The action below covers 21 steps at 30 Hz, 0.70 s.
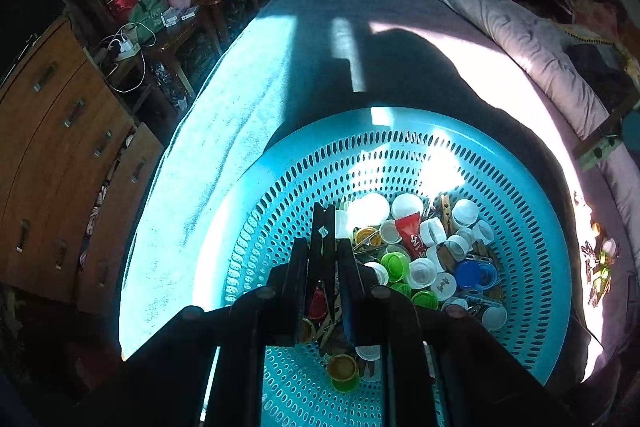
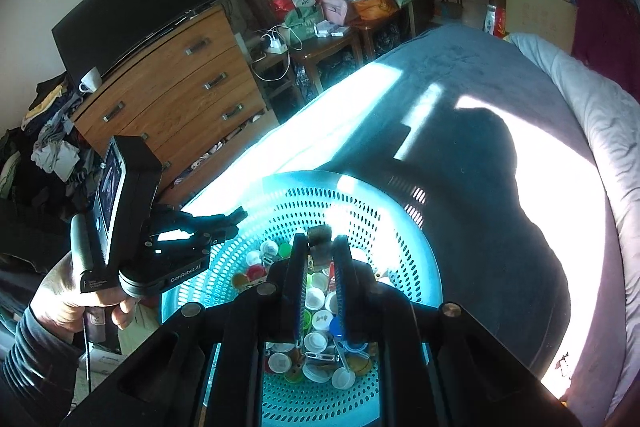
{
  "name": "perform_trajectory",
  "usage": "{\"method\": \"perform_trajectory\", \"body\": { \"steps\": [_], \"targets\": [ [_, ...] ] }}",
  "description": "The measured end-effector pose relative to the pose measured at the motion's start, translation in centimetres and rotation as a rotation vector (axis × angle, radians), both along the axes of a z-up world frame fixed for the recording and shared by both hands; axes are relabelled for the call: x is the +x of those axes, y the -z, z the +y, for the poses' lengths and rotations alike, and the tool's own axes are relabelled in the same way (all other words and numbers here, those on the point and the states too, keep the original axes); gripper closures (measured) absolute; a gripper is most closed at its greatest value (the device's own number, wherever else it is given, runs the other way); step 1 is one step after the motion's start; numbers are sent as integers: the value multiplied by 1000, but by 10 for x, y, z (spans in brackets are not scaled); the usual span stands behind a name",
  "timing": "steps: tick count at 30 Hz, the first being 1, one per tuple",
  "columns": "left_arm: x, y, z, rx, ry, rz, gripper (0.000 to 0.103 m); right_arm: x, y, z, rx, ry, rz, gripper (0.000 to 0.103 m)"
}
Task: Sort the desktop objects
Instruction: 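Open both tools to drop the clothespins into the basket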
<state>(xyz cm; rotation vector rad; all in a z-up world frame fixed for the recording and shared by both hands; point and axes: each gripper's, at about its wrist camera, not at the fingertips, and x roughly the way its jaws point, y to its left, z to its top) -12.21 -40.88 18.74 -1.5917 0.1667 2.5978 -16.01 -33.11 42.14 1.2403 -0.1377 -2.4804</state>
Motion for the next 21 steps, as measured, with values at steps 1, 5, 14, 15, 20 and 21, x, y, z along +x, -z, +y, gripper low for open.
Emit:
{"method": "perform_trajectory", "body": {
  "steps": [1,5,14,15,20,21],
  "targets": [
    [0,-1,0,0,4,3,88,0,0,-1,1,-5,1,90],
    [0,-5,3,4,18,8,88,0,1,-1,-6,-7,-1,90],
    [-4,-8,15,-11,51,26,88,-3,8,-1,-14,-5,-13,90],
    [-4,-8,18,-26,62,29,87,-5,10,-2,-17,-4,-16,90],
    [-1,-22,15,-38,9,111,50,-1,2,-6,-22,-12,24,59],
    [-1,-26,13,-21,-3,115,50,1,-3,-6,-23,-10,40,55]
  ]
}}
